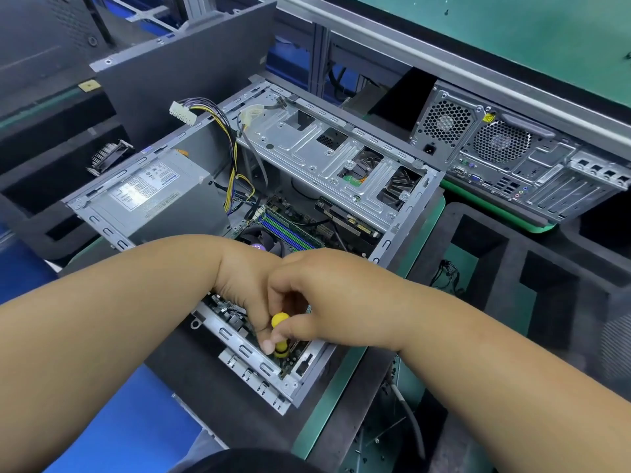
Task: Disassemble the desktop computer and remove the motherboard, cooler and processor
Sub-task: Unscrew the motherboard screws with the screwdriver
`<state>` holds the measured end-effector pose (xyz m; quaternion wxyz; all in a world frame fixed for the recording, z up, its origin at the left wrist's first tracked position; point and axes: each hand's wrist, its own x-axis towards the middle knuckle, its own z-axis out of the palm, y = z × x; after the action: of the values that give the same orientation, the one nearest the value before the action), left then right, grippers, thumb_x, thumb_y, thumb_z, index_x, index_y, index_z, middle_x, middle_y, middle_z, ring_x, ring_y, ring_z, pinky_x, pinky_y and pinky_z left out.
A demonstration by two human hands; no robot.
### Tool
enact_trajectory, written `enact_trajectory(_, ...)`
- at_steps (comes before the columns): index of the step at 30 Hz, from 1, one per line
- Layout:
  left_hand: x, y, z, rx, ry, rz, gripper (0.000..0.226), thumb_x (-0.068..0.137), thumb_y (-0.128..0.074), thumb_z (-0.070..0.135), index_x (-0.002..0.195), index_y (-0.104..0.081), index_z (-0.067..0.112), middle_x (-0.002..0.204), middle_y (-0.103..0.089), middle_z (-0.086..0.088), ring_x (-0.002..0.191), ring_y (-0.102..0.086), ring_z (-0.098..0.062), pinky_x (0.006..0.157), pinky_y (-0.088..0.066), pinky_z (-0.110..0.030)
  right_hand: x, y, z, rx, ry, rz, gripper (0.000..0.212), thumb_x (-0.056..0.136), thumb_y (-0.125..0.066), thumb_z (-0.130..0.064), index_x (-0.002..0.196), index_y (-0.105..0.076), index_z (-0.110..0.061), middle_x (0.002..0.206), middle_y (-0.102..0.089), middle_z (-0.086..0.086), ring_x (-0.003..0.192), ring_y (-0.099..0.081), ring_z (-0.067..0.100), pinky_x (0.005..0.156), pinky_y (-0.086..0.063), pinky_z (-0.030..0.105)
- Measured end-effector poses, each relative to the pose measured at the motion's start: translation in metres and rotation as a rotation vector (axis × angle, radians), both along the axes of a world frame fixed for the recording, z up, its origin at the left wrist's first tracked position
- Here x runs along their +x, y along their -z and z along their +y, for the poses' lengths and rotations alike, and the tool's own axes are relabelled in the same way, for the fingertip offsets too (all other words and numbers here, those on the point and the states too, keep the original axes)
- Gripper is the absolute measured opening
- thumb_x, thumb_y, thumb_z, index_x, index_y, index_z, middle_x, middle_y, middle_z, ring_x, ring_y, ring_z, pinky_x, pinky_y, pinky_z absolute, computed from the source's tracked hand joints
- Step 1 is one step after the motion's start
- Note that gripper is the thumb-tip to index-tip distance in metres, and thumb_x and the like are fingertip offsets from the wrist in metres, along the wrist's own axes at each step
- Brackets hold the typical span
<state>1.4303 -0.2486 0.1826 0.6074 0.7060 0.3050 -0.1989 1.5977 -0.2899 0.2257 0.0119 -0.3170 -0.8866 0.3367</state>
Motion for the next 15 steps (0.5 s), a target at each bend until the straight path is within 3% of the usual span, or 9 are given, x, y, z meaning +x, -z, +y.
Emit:
enact_trajectory(4, 0.0009, 0.0001, 0.0003, 0.014, -0.006, -0.046, 0.026, 0.073, -0.084, 0.012, 0.075, -0.07, 0.034, 0.077, -0.07, 0.018, 0.077, -0.063, 0.006, 0.079, -0.046, -0.011, 0.002, -0.0025, 0.0028, 0.009, -0.029, -0.018, 0.014, 0.08, -0.078, -0.022, 0.091, -0.072, -0.015, 0.091, -0.062, -0.005, 0.082, -0.05, 0.009, 0.077, -0.045, 0.036)
enact_trajectory(10, -0.0013, 0.0017, 0.0013, 0.095, -0.013, -0.009, 0.02, 0.075, -0.083, 0.011, 0.089, -0.069, 0.008, 0.09, -0.07, -0.006, 0.085, -0.063, -0.004, 0.092, -0.051, -0.029, 0.0053, -0.0065, 0.0061, -0.052, -0.077, -0.014, 0.022, 0.078, -0.077, -0.006, 0.098, -0.077, -0.016, 0.097, -0.066, -0.002, 0.089, -0.059, 0.014, 0.081, -0.048, 0.036)
enact_trajectory(13, 0.0, 0.0022, 0.0003, 0.1, -0.048, 0.013, 0.02, 0.072, -0.085, 0.018, 0.085, -0.069, 0.019, 0.078, -0.066, 0.018, 0.073, -0.057, 0.009, 0.074, -0.044, -0.009, 0.007, -0.0067, 0.0083, -0.073, -0.093, -0.021, 0.03, 0.078, -0.074, -0.001, 0.1, -0.077, -0.021, 0.097, -0.067, -0.006, 0.091, -0.062, 0.016, 0.082, -0.05, 0.037)
enact_trajectory(15, 0.0016, 0.0036, 0.0003, 0.123, -0.056, 0.035, 0.023, 0.07, -0.086, 0.019, 0.084, -0.068, 0.021, 0.076, -0.063, 0.019, 0.068, -0.055, 0.01, 0.069, -0.042, -0.006, 0.0082, -0.0062, 0.0091, -0.082, -0.107, -0.02, 0.034, 0.078, -0.07, 0.002, 0.1, -0.077, -0.023, 0.097, -0.067, -0.007, 0.091, -0.062, 0.016, 0.081, -0.05, 0.038)
